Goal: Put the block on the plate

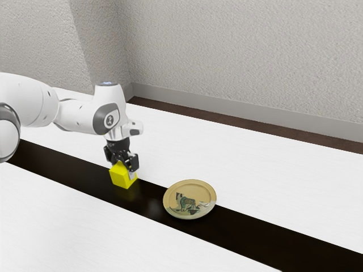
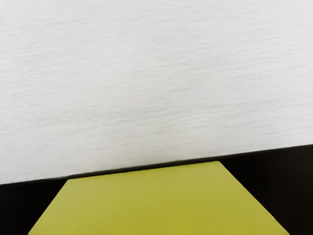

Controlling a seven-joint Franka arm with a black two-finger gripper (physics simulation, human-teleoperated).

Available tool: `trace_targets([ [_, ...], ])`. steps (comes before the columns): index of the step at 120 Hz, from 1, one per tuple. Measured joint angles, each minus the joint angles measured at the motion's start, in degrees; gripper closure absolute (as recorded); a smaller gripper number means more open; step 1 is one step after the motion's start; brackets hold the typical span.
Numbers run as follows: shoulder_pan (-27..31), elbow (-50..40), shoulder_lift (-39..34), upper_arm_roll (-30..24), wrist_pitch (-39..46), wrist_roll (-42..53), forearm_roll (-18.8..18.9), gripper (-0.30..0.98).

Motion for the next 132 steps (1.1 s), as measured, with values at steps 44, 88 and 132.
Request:
trace_targets([
  [44,-0.14,-0.87,-3.30,-1.32,-0.07,-1.23,0.27,0.26],
  [88,-9.21,-4.56,-10.76,-6.04,0.27,-2.14,-0.25,0.26],
  [132,-16.31,-3.90,-7.49,-6.15,1.21,-2.63,-2.10,0.26],
])
